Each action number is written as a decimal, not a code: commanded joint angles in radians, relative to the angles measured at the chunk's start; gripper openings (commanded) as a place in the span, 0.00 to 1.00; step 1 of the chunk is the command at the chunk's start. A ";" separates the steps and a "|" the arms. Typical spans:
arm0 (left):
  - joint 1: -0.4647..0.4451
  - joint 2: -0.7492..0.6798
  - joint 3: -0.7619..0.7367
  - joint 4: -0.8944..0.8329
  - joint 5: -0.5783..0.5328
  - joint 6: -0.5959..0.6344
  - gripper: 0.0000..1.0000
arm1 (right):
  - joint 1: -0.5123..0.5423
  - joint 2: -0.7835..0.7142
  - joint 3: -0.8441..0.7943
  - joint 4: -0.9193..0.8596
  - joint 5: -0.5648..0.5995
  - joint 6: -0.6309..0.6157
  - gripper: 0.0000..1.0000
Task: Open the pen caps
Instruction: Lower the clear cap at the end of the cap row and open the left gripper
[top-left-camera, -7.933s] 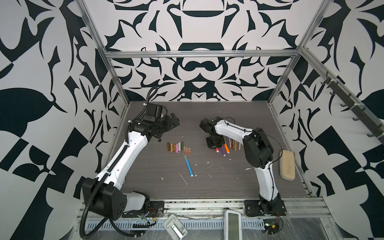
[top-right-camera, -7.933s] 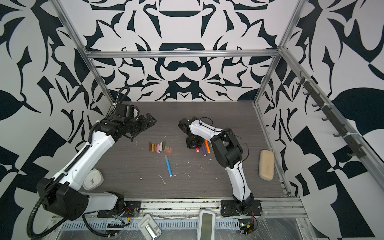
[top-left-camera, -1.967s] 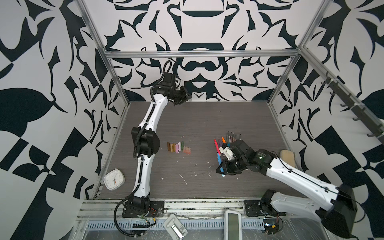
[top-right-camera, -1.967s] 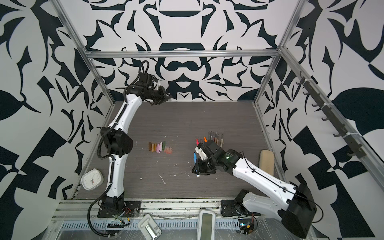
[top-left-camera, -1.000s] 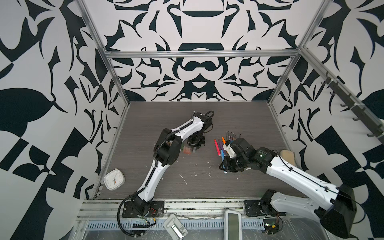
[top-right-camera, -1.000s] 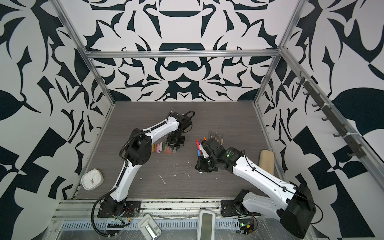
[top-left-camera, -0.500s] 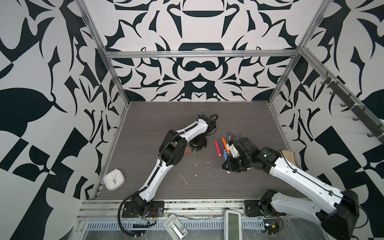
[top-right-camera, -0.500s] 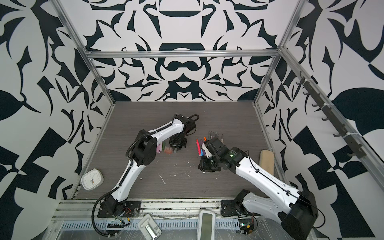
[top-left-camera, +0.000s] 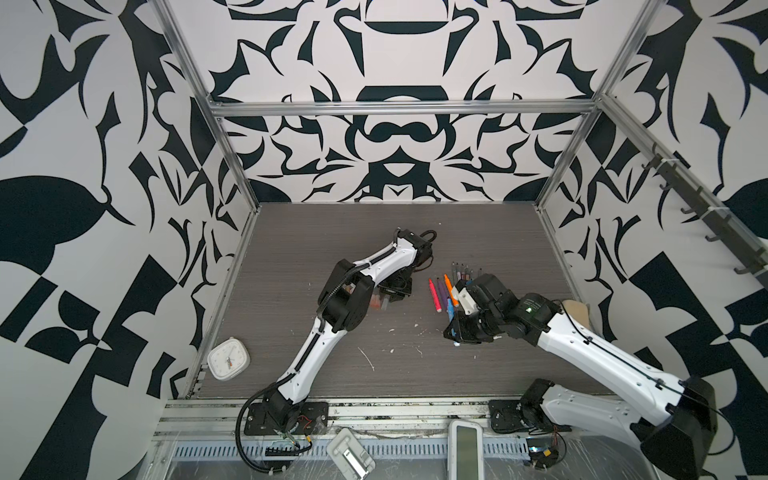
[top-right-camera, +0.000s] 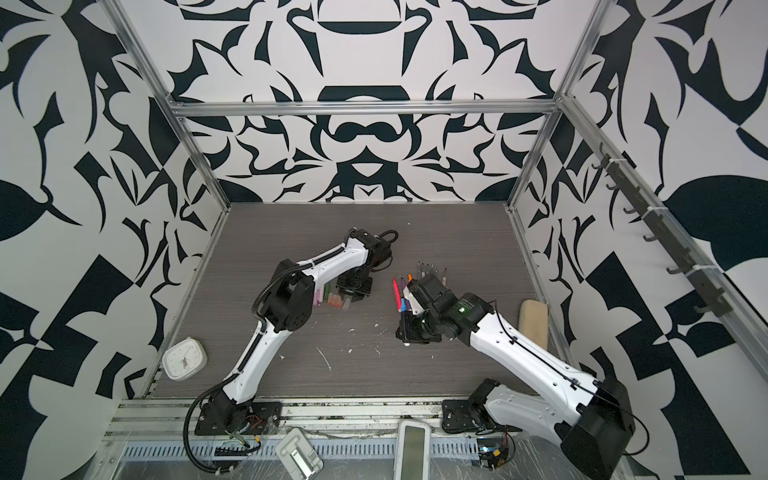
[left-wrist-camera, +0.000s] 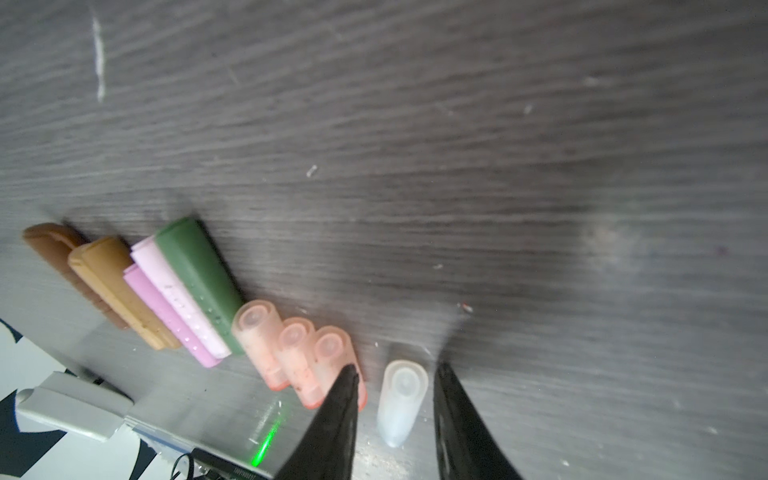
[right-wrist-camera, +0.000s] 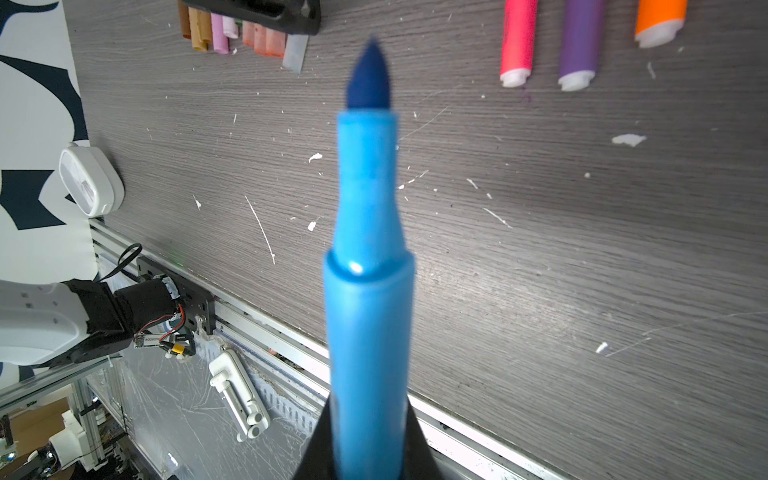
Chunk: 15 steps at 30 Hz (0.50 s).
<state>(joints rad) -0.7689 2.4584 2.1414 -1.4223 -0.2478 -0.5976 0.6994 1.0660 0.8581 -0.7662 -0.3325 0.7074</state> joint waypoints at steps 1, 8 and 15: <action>-0.003 -0.012 0.042 -0.072 -0.013 -0.008 0.34 | -0.005 0.003 0.042 0.002 -0.011 -0.013 0.00; -0.003 -0.027 0.105 -0.083 0.019 -0.016 0.32 | -0.005 0.009 0.051 0.001 -0.014 -0.016 0.00; -0.004 -0.090 0.002 -0.025 0.112 -0.014 0.06 | -0.005 0.005 0.041 0.003 -0.014 -0.011 0.00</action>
<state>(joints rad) -0.7689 2.4332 2.1891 -1.4162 -0.1860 -0.6106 0.6994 1.0748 0.8673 -0.7662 -0.3405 0.7036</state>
